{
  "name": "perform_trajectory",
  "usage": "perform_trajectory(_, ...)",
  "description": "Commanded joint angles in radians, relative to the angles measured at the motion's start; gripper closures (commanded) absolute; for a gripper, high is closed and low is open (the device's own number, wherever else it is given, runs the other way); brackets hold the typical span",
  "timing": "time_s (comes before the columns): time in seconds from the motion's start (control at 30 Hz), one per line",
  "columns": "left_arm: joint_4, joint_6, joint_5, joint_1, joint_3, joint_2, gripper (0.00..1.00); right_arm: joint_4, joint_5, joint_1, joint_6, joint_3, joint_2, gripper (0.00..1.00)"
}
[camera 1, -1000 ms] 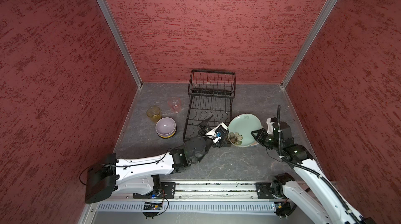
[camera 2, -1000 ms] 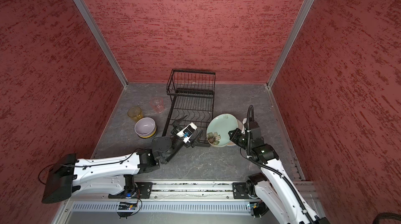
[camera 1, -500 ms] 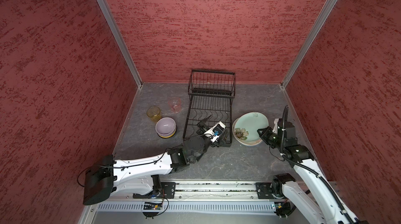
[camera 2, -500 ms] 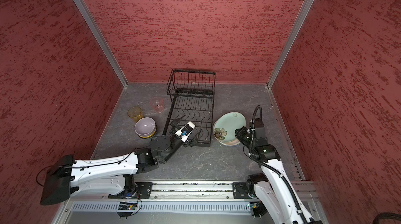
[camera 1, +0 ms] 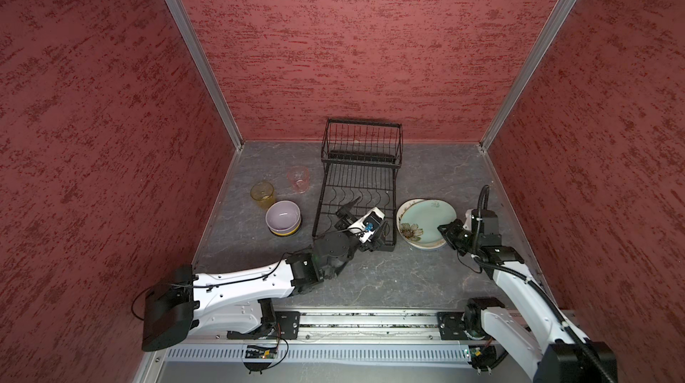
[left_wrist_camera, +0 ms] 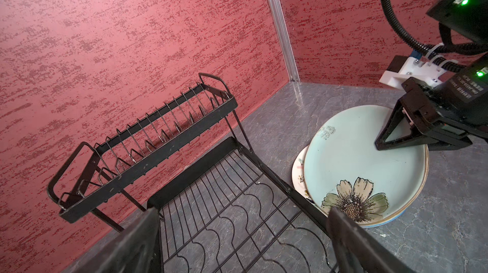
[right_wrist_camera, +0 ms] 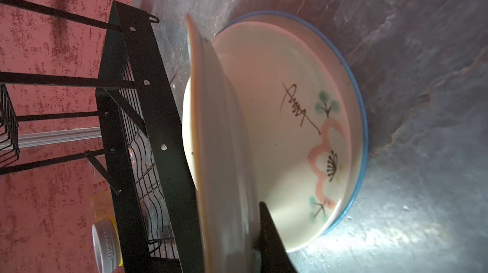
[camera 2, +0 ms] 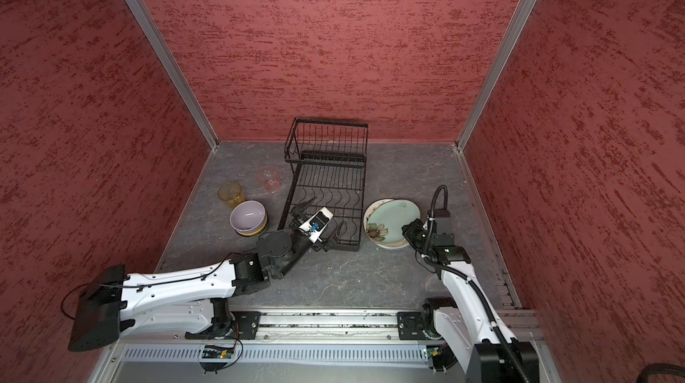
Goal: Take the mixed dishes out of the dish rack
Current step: 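Lower the green plate onto the white plates with the right gripper while the left withdraws, then open the right gripper and release the pale green plate on the stack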
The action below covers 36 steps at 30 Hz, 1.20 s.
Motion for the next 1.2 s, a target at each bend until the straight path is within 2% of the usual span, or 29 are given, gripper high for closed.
perform_trajectory(0.0, -0.001, -0.016, 0.004, 0.007, -0.005, -0.021, 0.01, 0.174, -0.086, -0.019, 0.015, 0.008, 0.002, 1.0)
perform_trajectory(0.27, -0.001, -0.027, 0.022, 0.016, 0.001, -0.017, 0.0, 0.166, -0.106, -0.038, 0.01, -0.005, 0.005, 1.0)
perform_trajectory(0.7, -0.008, -0.036, 0.016, 0.017, 0.0, -0.022, 0.01, 0.134, -0.106, -0.044, -0.01, -0.011, 0.008, 0.9)
perform_trajectory(1.17, -0.008, -0.041, 0.019, 0.019, 0.002, -0.015, 0.0, 0.127, -0.132, -0.046, -0.031, 0.0, 0.04, 0.53)
